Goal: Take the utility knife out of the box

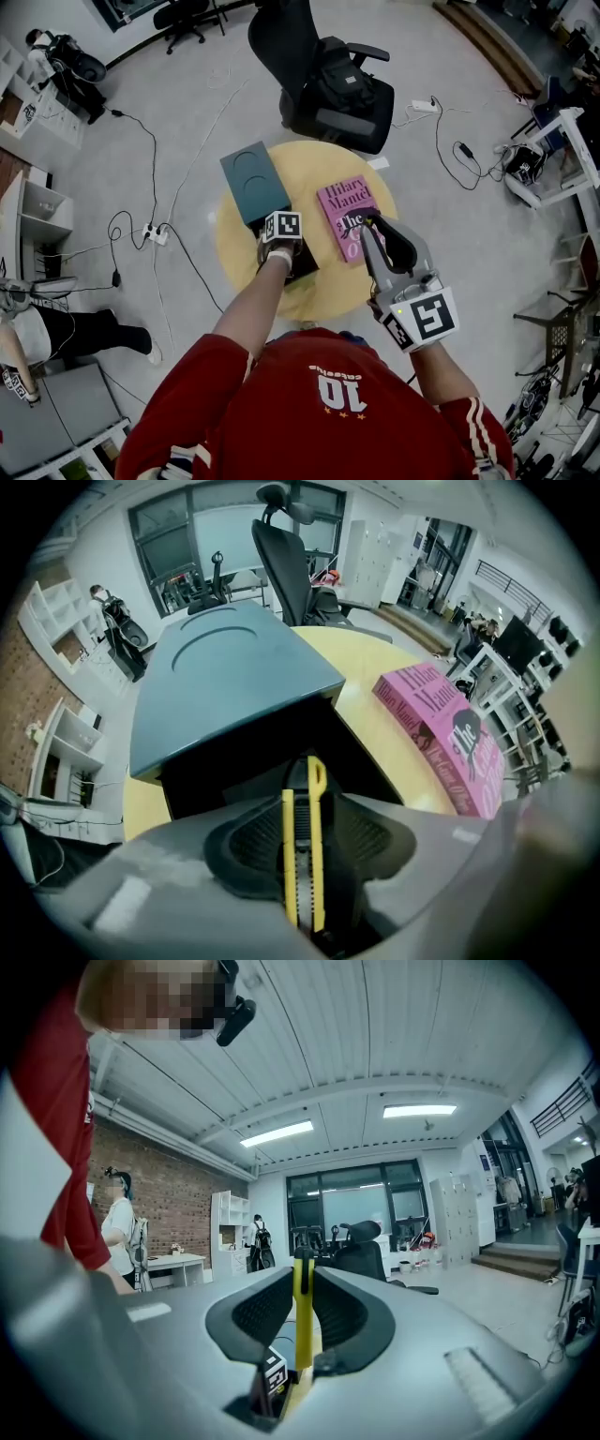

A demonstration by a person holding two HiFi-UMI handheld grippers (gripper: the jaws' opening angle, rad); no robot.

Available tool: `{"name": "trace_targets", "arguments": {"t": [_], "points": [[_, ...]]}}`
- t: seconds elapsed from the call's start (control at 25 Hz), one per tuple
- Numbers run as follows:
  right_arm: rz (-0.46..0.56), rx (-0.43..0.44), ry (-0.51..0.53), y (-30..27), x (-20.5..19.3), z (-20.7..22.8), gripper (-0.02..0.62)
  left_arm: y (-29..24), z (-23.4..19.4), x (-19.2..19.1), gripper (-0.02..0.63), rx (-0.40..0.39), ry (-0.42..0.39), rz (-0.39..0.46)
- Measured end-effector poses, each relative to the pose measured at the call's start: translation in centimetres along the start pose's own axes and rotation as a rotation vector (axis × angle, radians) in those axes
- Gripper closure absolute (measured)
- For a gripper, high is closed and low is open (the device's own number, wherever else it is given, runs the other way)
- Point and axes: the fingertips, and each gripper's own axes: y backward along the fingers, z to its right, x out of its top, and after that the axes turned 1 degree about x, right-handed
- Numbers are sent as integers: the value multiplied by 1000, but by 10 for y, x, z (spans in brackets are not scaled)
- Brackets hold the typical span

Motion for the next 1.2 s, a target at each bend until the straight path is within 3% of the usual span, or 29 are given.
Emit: {"name": "trace_targets", "arguments": {"t": [0.04, 0.08, 0.28, 0.56, 0.84, 1.2], "points": [[2, -4, -3, 2, 0, 2, 541, 0, -1, 0, 467, 9, -4, -2], [4, -8, -5, 3, 1, 3, 541, 0, -2, 0, 476, 15, -8, -2], [12, -19, -4, 8, 1, 5, 541, 4, 4, -3, 477, -25, 2, 25], [22, -9, 2, 9, 7, -2, 541, 36, 3, 7, 477, -73, 34, 143], [40, 14, 25, 10, 16, -25, 541, 100, 5, 19, 477, -155, 44, 329], [55, 38, 42, 21, 25, -58, 542, 211, 17, 24, 479, -253, -42, 627]]}}
